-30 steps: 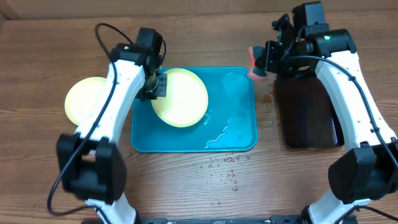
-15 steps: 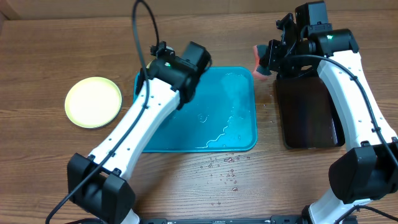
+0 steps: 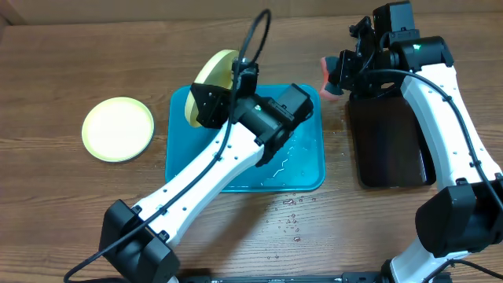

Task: Clean dirty plates on tray and stack at the side
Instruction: 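Lift second yellow plate with left gripper and stack it on the pile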

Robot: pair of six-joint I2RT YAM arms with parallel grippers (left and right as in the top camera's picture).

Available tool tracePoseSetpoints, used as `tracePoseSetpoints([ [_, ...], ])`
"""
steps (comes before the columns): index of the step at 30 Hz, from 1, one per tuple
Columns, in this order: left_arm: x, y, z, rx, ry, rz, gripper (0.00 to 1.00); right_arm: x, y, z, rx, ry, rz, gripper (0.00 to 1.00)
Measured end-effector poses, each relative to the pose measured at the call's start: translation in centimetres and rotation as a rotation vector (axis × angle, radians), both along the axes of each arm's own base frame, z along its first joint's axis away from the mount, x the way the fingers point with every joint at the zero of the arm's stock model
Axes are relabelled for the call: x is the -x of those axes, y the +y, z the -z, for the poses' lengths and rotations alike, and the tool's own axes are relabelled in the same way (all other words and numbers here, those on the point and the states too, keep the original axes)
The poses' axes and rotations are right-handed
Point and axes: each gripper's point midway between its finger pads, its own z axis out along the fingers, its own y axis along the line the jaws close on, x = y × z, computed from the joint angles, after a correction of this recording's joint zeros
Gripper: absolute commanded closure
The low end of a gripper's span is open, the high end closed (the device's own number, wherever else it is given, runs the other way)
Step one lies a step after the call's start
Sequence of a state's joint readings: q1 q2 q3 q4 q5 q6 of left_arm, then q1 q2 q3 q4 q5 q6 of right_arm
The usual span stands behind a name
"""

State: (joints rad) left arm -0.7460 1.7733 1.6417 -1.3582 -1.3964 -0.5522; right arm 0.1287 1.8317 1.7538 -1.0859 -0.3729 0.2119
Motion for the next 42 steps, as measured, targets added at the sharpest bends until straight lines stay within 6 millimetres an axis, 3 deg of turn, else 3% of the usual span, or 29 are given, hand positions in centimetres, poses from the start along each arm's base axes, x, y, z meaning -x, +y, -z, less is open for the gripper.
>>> tracePoseSetpoints([
  [10, 0.0, 0.0, -0.2, 0.003, -0.023, -0.002, 0.96, 0.0, -0.1, 0.0, 0.004, 0.003, 0.002, 0.96],
  [15, 0.0, 0.6, 2.9, 0.145, 0.100, -0.029, 0.96, 0.1, -0.1, 0.1, 0.007, 0.007, 0.003, 0.96],
  [18, -0.1, 2.2, 5.4, 0.272, 0.197, -0.091, 0.95, 0.2, -0.1, 0.1, 0.008, 0.010, 0.003, 0.96],
  [23, -0.7, 6.4, 9.0, 0.520, 0.310, -0.235, 0.96, 0.3, -0.1, 0.2, 0.008, 0.014, 0.003, 0.96],
  [27, -2.3, 10.7, 11.6, 0.797, 0.367, -0.310, 0.96, 0.3, -0.1, 0.2, 0.008, 0.015, 0.003, 0.96],
  [32, -3.4, 17.0, 12.7, 1.061, 0.324, -0.370, 0.96, 0.3, -0.2, 0.2, 0.008, 0.016, 0.003, 0.96],
  [38, -1.1, 25.7, 13.1, 1.245, 0.207, -0.517, 0.96, 0.3, -0.2, 0.2, 0.008, 0.017, 0.003, 0.96],
  [42, -0.3, 29.3, 13.6, 1.302, 0.131, -0.566, 0.96, 0.3, -0.2, 0.2, 0.008, 0.014, 0.004, 0.96],
])
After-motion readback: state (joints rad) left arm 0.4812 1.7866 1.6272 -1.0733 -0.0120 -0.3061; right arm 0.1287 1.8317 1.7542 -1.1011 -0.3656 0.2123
